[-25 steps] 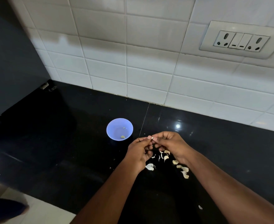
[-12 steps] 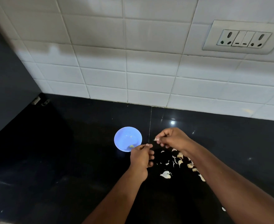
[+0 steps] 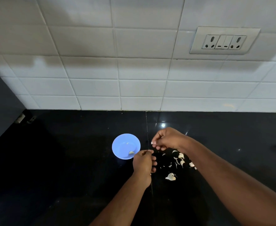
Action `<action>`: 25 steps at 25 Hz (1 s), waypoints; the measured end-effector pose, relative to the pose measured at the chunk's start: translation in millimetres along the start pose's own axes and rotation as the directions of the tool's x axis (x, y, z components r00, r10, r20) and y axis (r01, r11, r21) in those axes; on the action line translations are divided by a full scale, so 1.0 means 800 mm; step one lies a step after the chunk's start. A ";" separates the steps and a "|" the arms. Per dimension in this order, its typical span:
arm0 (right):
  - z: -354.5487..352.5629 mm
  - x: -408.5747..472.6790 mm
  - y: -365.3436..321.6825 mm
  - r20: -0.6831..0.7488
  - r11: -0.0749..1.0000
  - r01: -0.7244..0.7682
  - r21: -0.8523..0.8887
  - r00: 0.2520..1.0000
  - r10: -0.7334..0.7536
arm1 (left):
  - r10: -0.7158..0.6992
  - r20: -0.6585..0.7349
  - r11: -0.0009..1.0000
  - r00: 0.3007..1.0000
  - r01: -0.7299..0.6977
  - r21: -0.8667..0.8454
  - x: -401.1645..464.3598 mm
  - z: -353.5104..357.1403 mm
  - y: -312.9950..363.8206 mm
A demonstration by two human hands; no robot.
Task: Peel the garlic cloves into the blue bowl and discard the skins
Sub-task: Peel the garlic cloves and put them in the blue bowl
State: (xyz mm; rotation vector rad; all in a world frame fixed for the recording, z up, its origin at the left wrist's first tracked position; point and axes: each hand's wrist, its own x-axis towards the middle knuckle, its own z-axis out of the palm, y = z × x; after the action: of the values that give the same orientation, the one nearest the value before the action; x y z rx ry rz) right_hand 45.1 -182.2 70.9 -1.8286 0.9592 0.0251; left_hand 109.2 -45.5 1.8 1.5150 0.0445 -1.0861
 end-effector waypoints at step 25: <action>0.034 -0.033 0.061 -0.088 0.729 0.118 0.674 0.993 -0.080 | 0.087 0.086 0.972 0.992 -0.066 -0.227 -0.019 0.016 0.028</action>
State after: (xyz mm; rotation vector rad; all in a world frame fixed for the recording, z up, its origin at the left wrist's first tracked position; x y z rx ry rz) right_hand 8.1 -153.0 31.8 -1.1858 0.7614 -0.4006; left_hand 106.2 -54.2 30.7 1.2519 0.0404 -1.0536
